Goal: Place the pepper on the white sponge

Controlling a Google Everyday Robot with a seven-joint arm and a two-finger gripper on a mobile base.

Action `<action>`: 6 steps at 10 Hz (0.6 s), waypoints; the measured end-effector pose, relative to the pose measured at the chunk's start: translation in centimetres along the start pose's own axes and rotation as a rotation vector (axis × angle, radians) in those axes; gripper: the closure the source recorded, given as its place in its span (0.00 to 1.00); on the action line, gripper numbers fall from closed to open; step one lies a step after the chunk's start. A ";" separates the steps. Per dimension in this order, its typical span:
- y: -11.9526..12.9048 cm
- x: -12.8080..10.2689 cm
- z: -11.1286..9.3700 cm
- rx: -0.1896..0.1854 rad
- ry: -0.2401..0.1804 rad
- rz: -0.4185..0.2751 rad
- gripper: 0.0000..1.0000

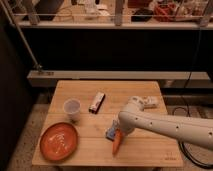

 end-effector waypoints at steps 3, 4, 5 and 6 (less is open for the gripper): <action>-0.3 0.0 0.1 -0.002 0.000 -0.005 0.89; -0.5 0.0 0.1 -0.001 0.001 -0.014 0.89; -0.8 0.0 0.1 0.000 0.001 -0.020 0.89; -1.3 -0.2 0.1 0.003 0.002 -0.032 0.89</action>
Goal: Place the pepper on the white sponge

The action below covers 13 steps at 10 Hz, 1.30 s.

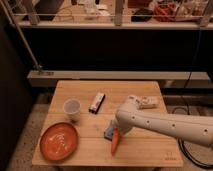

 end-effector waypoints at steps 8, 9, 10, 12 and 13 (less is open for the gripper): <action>-1.6 -0.4 0.1 0.003 0.005 -0.045 0.89; -1.9 -0.5 0.1 0.004 0.006 -0.054 0.89; -2.3 -0.7 0.2 0.005 0.006 -0.064 0.89; -2.6 -0.7 0.2 0.008 0.005 -0.074 0.89; -2.7 -0.6 0.2 0.009 0.007 -0.076 0.89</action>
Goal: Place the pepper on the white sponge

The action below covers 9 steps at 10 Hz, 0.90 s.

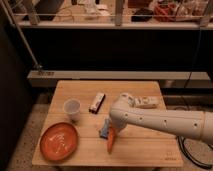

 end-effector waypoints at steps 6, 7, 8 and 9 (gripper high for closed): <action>-0.9 0.1 -0.4 0.009 0.003 -0.030 0.89; -1.1 0.0 -0.3 0.011 0.003 -0.036 0.89; -1.3 0.0 -0.3 0.013 0.002 -0.043 0.89; -1.5 -0.1 -0.3 0.015 0.002 -0.048 0.89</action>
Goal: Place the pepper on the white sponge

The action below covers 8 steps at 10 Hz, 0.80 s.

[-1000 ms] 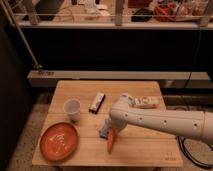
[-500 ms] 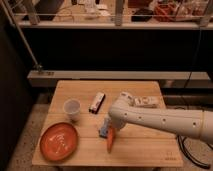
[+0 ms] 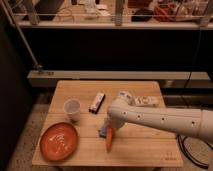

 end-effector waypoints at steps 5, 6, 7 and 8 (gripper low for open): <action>0.0 0.1 -0.1 0.008 0.002 -0.009 0.80; -0.1 0.0 -0.2 0.009 0.003 -0.014 0.77; -0.2 0.1 -0.2 0.012 0.003 -0.019 0.77; -0.4 0.0 -0.2 0.013 0.003 -0.022 0.77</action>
